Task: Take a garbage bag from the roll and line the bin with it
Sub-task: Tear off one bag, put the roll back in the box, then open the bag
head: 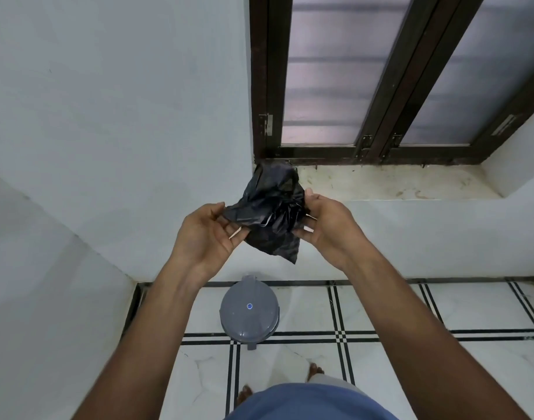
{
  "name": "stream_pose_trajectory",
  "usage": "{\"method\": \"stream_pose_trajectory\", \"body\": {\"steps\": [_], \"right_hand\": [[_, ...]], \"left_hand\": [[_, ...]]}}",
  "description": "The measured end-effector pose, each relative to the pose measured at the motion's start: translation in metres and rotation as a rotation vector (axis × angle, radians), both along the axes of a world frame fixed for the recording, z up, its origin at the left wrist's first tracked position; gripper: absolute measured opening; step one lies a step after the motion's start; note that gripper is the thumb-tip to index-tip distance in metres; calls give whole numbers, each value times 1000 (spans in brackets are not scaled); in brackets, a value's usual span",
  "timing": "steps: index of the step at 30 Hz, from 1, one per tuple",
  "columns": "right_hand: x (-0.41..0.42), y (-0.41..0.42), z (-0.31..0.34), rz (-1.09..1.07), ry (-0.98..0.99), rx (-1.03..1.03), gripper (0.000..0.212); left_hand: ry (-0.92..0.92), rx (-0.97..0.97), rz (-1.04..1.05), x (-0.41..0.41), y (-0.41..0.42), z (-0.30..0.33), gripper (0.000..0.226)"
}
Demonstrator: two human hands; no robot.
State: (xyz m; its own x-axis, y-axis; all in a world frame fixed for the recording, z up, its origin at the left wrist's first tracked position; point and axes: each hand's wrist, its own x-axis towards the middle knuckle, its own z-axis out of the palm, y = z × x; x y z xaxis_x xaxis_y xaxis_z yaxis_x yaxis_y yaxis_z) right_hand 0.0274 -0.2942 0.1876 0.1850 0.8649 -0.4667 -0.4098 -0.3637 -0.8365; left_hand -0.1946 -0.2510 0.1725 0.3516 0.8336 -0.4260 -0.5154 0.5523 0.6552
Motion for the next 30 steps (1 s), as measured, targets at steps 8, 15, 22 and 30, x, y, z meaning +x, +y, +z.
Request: {"method": "stream_pose_trajectory", "body": {"steps": [8, 15, 22, 30], "right_hand": [[-6, -2, 8, 96, 63, -15, 54], [-4, -7, 9, 278, -271, 174, 44], [-13, -6, 11, 151, -233, 167, 35], [5, -6, 4, -31, -467, 98, 37]], "left_hand": [[498, 358, -206, 6, -5, 10, 25], [564, 246, 91, 10, 2, 14, 23], [1143, 977, 4, 12, -28, -1, 43], [713, 700, 22, -3, -19, -2, 4]]}}
